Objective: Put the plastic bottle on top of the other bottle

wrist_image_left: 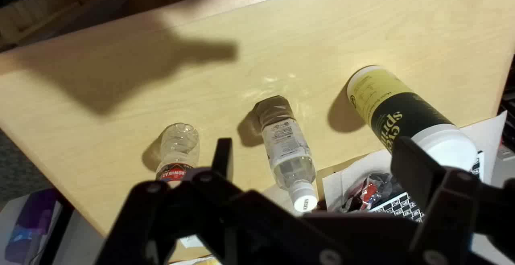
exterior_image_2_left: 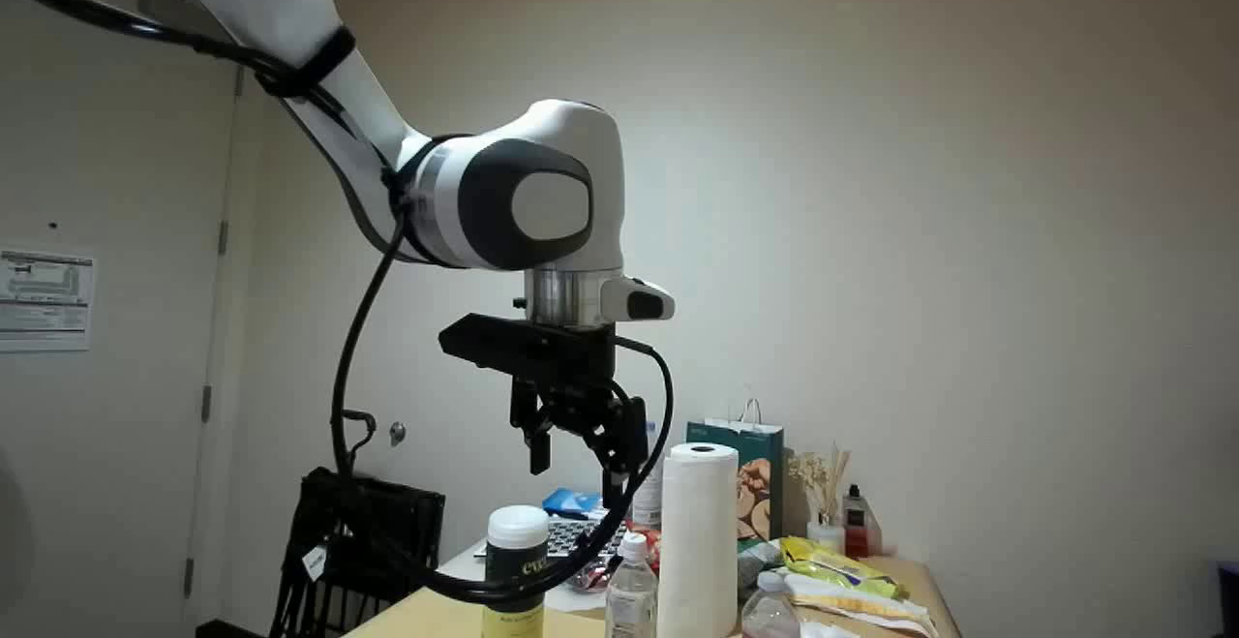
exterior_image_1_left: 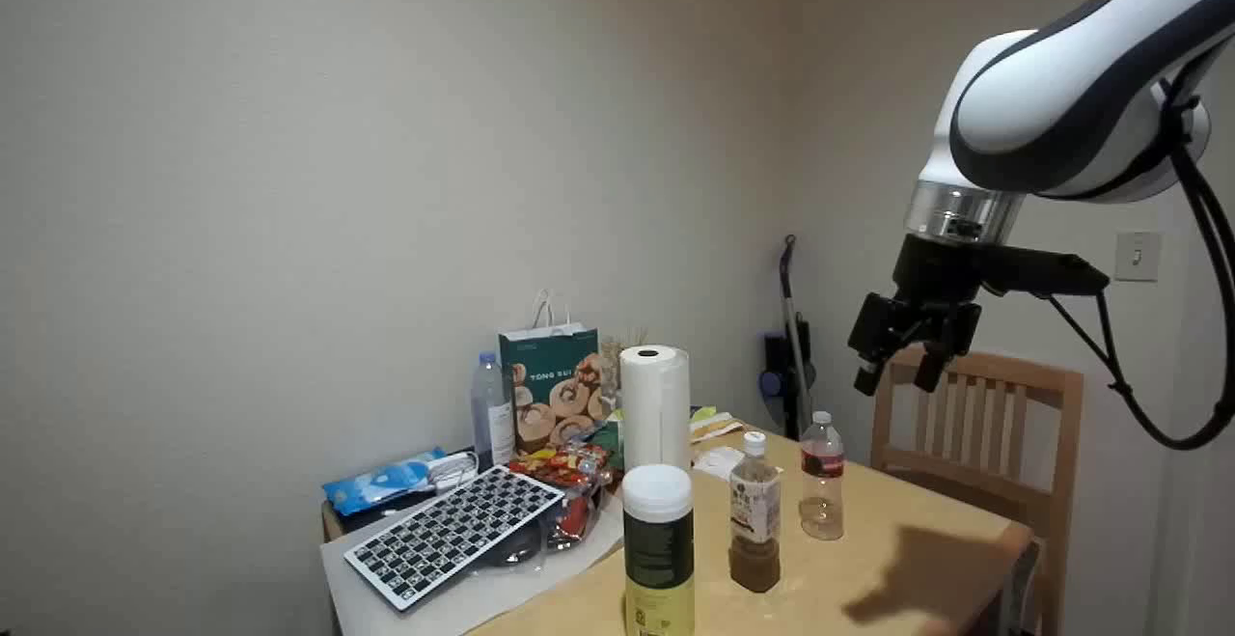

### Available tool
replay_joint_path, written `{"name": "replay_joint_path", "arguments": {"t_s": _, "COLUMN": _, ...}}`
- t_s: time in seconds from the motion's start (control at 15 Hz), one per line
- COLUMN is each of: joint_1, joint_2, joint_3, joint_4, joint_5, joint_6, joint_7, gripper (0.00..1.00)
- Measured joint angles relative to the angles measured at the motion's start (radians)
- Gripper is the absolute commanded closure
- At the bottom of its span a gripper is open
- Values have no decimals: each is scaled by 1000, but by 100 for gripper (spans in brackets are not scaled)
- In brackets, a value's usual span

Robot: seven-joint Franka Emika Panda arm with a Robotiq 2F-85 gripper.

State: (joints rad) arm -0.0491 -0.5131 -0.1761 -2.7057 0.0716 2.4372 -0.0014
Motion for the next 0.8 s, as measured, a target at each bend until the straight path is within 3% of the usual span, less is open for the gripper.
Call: {"name": "replay_joint_path", "arguments": {"t_s": 0.8, "joint_1": -2, "joint_2": 50, "joint_3": -17, "joint_4": 20, "joint_5": 1, "joint_6": 7, "joint_7": -19, "gripper": 0}}
